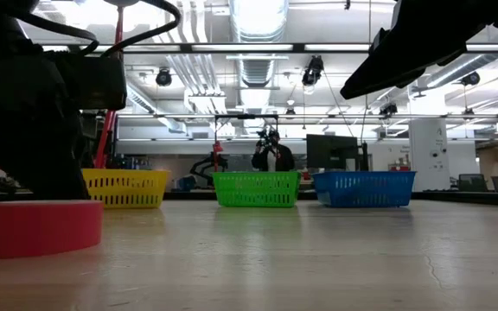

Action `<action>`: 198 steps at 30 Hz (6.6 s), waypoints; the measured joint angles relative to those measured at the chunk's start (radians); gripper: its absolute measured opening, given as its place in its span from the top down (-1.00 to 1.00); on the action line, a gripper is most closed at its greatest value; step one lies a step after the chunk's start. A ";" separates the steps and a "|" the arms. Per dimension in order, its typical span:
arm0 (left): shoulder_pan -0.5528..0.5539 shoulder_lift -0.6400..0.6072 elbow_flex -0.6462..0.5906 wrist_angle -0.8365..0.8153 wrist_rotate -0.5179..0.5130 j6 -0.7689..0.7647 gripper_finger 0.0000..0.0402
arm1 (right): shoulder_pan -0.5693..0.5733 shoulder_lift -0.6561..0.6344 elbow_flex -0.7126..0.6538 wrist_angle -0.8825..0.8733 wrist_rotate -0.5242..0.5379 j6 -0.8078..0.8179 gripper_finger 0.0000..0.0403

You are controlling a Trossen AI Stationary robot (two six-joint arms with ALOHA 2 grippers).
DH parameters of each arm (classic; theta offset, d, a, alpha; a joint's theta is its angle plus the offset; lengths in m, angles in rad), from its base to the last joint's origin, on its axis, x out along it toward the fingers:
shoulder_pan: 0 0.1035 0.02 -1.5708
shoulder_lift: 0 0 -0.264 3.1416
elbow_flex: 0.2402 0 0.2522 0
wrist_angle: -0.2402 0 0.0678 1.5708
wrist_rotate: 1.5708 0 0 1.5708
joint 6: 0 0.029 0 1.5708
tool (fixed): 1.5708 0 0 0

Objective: Pick and place Stapler, Stapler remover, tape
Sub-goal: Put the small yellow stapler in the green basket, then put the red tape in the blue basket

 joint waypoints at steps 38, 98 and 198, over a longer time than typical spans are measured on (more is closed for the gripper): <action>-0.005 -0.036 0.028 -0.066 0.134 -0.247 -0.09 | 0.001 0.000 -0.023 0.031 0.000 0.003 0.53; 0.168 -0.060 0.032 -0.146 -0.269 0.177 0.58 | 0.000 0.000 -0.027 0.051 0.000 -0.008 0.66; 0.002 0.066 0.126 -0.020 0.124 0.011 0.79 | -0.001 0.000 -0.037 0.078 0.000 -0.023 0.63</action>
